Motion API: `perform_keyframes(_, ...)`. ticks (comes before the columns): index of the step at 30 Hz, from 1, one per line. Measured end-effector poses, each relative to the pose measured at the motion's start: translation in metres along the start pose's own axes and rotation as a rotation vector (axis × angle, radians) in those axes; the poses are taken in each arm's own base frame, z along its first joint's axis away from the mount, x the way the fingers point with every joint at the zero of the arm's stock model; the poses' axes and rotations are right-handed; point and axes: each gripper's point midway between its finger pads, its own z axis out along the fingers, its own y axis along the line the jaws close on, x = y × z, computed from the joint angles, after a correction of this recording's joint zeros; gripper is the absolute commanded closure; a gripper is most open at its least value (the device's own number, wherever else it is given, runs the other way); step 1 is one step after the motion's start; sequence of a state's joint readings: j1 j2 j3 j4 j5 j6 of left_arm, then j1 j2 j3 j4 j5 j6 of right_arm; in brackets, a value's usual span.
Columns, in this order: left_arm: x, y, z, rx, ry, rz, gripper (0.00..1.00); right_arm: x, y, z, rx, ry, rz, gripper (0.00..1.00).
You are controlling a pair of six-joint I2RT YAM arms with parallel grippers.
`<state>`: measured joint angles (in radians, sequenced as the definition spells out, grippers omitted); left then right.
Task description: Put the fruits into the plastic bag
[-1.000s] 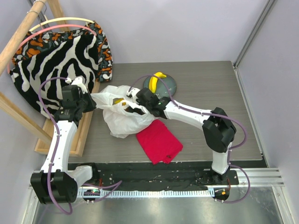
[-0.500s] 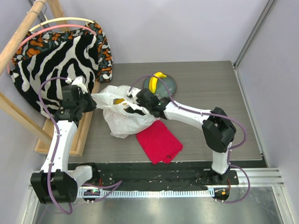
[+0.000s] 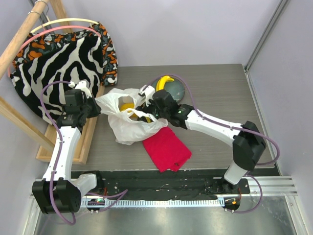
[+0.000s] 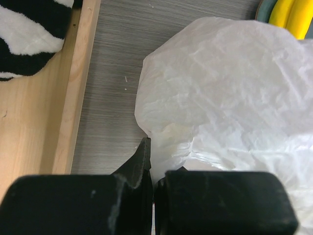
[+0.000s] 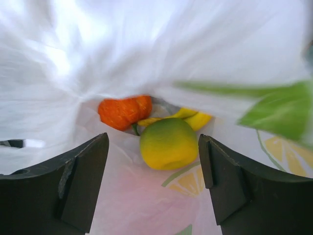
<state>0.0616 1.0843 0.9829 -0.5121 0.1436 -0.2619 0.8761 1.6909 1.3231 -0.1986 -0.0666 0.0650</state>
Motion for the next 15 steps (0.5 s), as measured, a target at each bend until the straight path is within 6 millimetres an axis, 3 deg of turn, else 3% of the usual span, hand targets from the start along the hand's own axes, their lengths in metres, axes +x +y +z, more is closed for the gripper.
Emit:
perform_keyframes(7, 0.000, -0.001, 0.000, 0.005, 0.001, 0.000, 1.00, -0.043, 0.008, -0.040, -0.027, -0.184, -0.008, 0.27)
perform_keyframes(15, 0.000, -0.001, 0.000, 0.007, 0.002, 0.000, 1.00, -0.063, 0.012, -0.059, -0.035, -0.285, 0.009, 0.29)
